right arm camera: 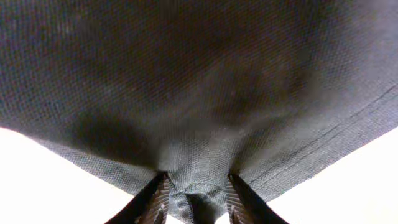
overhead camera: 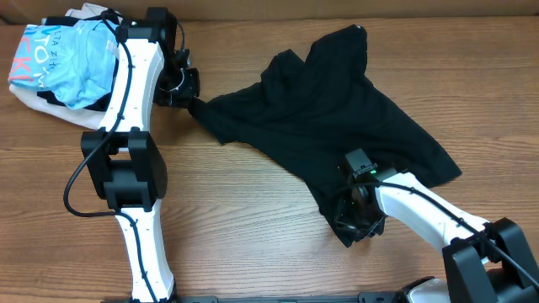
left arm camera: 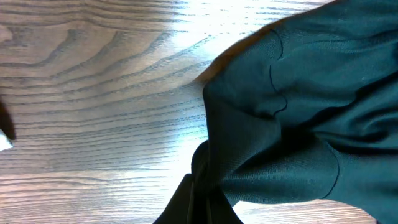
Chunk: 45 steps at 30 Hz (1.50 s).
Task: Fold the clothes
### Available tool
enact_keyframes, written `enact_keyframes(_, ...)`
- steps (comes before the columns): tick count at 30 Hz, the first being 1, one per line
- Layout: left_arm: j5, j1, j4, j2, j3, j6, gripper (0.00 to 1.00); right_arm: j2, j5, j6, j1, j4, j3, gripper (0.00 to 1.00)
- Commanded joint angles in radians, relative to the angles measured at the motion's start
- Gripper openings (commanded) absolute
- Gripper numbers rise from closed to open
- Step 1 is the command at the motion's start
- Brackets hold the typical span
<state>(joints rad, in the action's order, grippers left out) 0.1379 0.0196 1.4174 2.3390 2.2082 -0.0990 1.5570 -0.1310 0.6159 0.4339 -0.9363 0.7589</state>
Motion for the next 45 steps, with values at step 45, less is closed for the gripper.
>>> enact_keyframes(45,-0.008,-0.058,0.259,-0.016,0.405,-0.002,0.04,-0.164,0.102,-0.112,-0.059,-0.157,0.193,0.04)
